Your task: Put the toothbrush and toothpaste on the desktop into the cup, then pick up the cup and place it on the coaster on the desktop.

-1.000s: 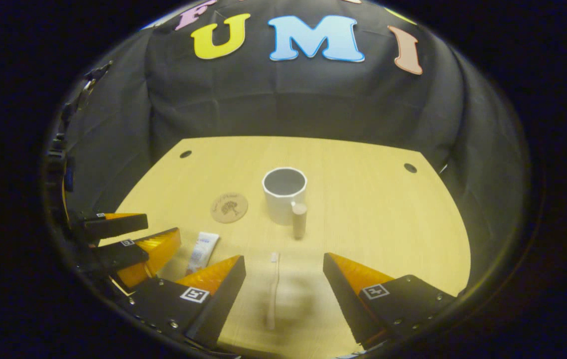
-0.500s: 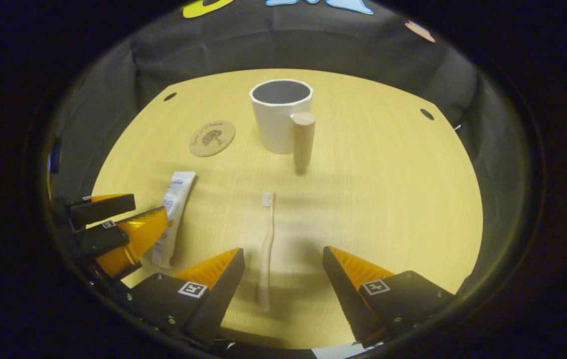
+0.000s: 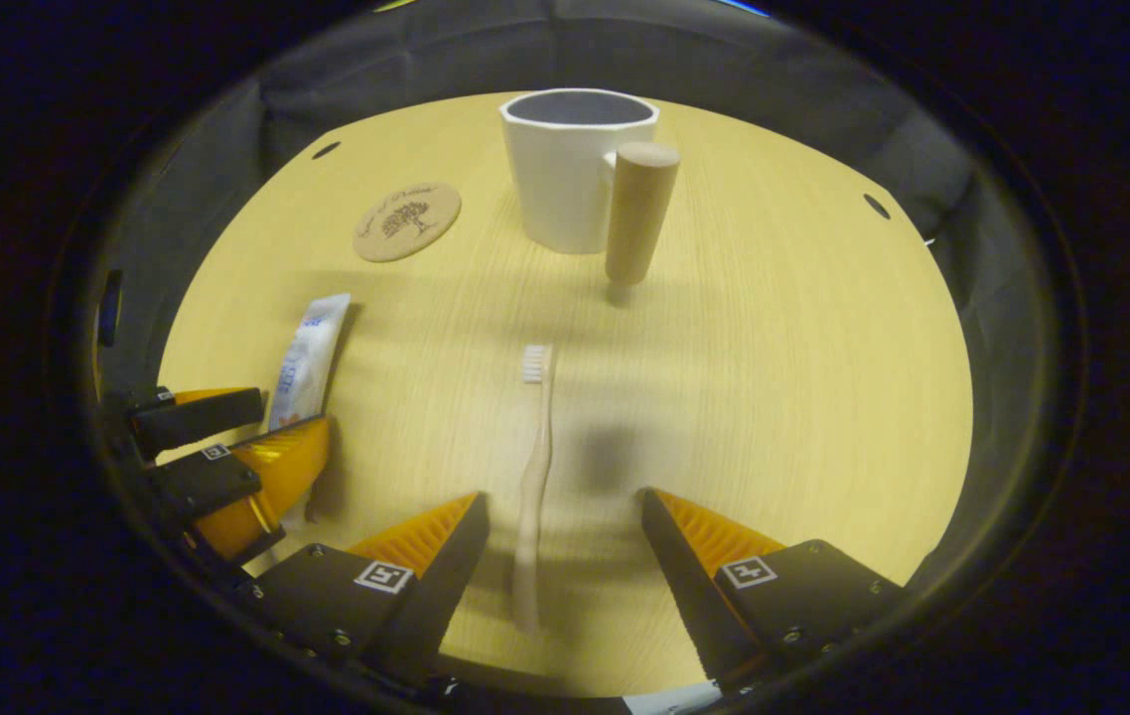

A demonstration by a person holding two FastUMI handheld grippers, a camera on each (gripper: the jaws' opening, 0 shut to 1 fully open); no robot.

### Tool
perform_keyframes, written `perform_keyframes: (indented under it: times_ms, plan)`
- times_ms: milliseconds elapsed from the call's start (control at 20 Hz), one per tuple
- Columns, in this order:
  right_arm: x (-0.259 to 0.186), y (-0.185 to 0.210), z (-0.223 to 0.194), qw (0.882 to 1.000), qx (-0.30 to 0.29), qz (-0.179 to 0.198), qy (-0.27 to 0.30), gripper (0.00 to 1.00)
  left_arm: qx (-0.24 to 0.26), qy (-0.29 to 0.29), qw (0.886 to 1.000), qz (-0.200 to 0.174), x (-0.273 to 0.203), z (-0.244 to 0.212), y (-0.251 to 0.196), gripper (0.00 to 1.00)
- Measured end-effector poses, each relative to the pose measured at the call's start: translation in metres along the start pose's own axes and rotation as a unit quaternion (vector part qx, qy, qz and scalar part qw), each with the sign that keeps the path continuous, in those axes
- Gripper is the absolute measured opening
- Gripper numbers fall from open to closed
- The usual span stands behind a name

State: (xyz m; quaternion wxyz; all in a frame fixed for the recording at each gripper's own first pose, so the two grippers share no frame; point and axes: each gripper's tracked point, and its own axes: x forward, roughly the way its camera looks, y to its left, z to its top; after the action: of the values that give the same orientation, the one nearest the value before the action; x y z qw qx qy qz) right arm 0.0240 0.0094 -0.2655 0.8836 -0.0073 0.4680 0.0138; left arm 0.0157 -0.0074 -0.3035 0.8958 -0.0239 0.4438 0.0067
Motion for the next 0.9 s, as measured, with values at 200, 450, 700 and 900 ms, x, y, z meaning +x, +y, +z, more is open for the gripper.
perform_keyframes:
  times_ms: [200, 450, 700, 900]
  plan:
    - [0.004, 0.001, -0.002, 1.0, 0.002, -0.003, 0.008, 0.97, 0.002, 0.004, 1.0, 0.0, 0.001, 0.0, -0.001, 1.0]
    - [0.003, 0.003, -0.008, 1.0, -0.002, 0.002, 0.025, 0.57, 0.022, 0.015, 1.0, -0.01, 0.002, 0.001, -0.01, 0.78]
    - [0.003, 0.002, -0.007, 0.999, 0.013, 0.005, 0.039, 0.16, 0.027, 0.029, 0.999, -0.009, 0.0, 0.001, -0.014, 0.45]
    - [0.003, 0.002, -0.003, 0.999, 0.03, 0.01, 0.039, 0.09, 0.026, 0.034, 0.999, -0.005, -0.001, -0.001, -0.014, 0.36]
